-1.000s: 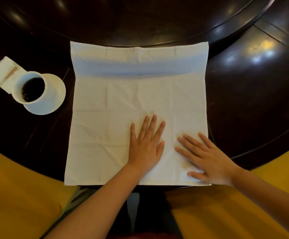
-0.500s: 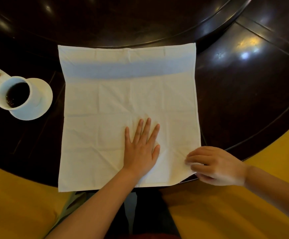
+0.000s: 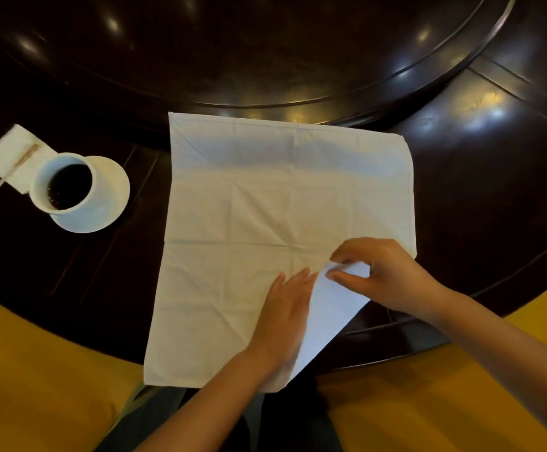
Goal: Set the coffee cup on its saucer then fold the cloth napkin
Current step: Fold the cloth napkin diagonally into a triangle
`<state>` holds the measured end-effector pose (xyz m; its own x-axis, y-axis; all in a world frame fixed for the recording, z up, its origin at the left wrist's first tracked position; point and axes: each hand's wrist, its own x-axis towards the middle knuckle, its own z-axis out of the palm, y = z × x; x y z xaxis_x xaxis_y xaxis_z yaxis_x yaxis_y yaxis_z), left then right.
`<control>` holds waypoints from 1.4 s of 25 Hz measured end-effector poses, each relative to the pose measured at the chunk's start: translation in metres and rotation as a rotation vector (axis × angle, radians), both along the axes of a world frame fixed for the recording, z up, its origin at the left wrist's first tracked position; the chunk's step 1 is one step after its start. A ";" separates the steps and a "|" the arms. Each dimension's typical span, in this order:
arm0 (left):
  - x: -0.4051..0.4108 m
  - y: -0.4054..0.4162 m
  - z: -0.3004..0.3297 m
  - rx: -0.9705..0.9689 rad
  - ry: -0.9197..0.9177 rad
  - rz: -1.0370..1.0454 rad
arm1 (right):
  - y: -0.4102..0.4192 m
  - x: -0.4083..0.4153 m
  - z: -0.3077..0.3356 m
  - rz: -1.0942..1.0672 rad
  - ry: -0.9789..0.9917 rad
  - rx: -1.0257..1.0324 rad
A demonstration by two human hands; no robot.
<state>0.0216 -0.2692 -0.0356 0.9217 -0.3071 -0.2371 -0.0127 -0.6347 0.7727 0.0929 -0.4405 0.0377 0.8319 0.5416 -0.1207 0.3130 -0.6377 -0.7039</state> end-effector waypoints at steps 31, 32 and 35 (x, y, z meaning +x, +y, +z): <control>0.167 0.148 -0.007 0.186 -0.209 0.985 | 0.198 0.186 -0.041 -0.270 -0.595 -0.061; 0.159 0.145 -0.007 0.226 -0.265 0.988 | 0.189 0.175 -0.040 -0.258 -0.635 -0.011; 0.115 0.111 -0.004 0.400 -0.356 0.658 | 0.142 0.123 -0.058 -0.093 -0.666 -0.062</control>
